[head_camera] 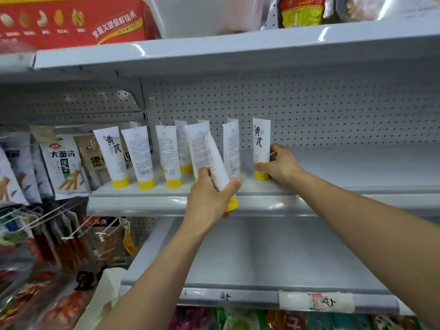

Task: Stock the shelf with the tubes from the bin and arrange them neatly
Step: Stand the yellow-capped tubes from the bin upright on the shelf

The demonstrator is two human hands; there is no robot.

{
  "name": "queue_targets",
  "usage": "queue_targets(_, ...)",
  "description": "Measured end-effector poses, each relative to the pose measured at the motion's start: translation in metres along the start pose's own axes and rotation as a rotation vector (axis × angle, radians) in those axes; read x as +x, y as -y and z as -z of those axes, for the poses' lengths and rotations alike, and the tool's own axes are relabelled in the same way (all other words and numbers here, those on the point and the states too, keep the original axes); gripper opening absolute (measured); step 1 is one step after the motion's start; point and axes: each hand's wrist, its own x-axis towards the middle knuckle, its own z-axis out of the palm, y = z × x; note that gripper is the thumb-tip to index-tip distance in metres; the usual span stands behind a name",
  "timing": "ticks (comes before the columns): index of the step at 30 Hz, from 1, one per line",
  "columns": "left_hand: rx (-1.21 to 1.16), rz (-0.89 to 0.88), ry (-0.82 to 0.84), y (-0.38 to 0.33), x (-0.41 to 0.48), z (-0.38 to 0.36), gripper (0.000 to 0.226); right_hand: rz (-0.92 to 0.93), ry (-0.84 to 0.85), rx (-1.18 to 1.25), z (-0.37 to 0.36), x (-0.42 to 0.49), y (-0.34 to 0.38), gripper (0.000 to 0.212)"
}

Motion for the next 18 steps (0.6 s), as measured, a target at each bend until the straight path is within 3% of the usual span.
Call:
queue_targets(12,-0.019,0.027,0.012,0.007,0.005,0.001,0.057,-0.008,-0.026,-0.052,-0.012,0.026,-0.006,0.051)
queue_targets(18,-0.01,0.006,0.012,0.001,-0.004,0.003,0.044,-0.134,-0.044,-0.111,-0.008,0.007,-0.004,0.064)
